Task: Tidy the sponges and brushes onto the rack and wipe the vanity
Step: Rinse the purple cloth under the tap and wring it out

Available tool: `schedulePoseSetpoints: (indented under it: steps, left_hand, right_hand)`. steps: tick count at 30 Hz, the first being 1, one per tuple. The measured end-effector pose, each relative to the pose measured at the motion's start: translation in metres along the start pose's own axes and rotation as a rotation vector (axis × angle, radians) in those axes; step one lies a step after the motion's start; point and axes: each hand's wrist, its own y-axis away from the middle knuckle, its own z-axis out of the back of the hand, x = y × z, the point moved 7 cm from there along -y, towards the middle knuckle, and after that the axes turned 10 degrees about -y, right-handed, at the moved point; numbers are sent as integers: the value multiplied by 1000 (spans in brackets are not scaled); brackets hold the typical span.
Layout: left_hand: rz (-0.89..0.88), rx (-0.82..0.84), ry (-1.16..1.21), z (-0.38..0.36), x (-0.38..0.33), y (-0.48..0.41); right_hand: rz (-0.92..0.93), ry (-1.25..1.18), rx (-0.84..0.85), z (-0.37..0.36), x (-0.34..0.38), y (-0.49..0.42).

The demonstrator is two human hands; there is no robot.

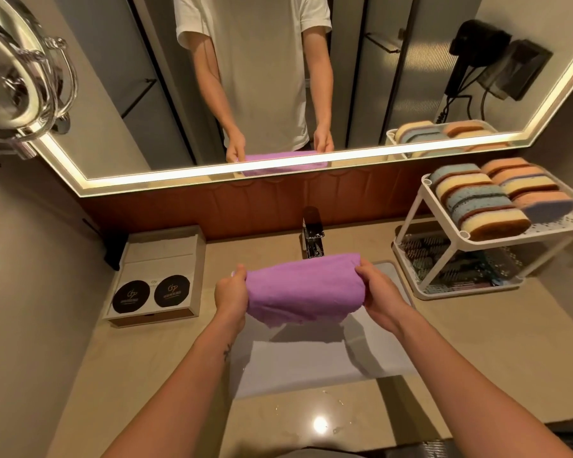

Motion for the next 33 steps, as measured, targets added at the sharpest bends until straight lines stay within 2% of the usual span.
schedulePoseSetpoints:
  steps: [2, 6, 10, 17, 20, 22, 25, 29, 33]
  left_hand:
    - [-26, -53, -3, 7, -2, -3]
    - [-73, 23, -27, 7, -7, -10]
    - [-131, 21, -82, 15, -11, -13]
    - [-151, -175, -149, 41, -7, -21]
    - [-220, -150, -96, 44, -10, -21]
    - [-301, -134, -64, 46, -15, -20]
    - [-330, -60, -17, 43, -18, -17]
    - [-430, 43, -193, 31, -19, -6]
    - [-490, -29, -377, 33, -18, -2]
  right_hand:
    - [16, 4, -56, 5, 10, -2]
    - [-34, 41, -61, 16, 15, -4]
    - [108, 353, -155, 25, 28, -3]
    - [311, 610, -117, 18, 45, 7]
    - [434, 676, -177, 13, 54, 11]
    - [452, 738, -172, 11, 58, 10]
    - [460, 839, -133, 9, 62, 10]
    - [518, 1095, -135, 10, 71, 8]
    - [537, 1236, -143, 11, 78, 2]
